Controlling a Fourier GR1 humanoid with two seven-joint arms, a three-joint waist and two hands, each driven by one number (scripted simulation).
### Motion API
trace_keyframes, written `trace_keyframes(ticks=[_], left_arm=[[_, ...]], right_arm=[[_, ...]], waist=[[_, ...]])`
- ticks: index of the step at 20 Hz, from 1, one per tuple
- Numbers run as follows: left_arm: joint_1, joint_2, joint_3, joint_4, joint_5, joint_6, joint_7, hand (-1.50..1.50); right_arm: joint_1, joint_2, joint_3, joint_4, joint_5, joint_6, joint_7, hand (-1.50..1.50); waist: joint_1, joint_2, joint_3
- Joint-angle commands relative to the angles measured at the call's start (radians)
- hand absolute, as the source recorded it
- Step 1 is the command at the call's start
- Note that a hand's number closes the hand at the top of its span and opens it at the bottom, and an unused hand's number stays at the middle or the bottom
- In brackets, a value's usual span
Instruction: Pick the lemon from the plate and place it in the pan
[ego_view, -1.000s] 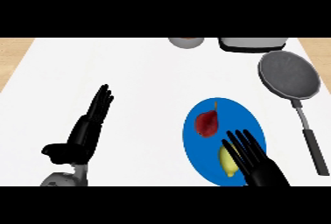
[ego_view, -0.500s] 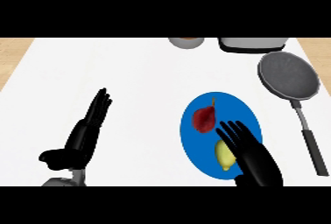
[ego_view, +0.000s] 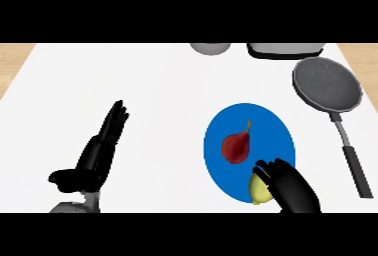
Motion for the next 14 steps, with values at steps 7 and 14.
trace_keyframes(ticks=[7, 14], left_arm=[[-0.003, -0.015, -0.012, -0.018, 0.005, -0.014, 0.015, 0.0], [-0.002, -0.008, -0.016, -0.008, -0.016, -0.01, -0.005, 0.0]], right_arm=[[-0.098, 0.158, -0.08, 0.02, -0.079, 0.026, 0.174, 1.5], [-0.144, 0.162, -0.185, -0.007, -0.283, 0.254, 0.519, 1.5]], waist=[[0.031, 0.008, 0.016], [0.049, 0.02, 0.016]])
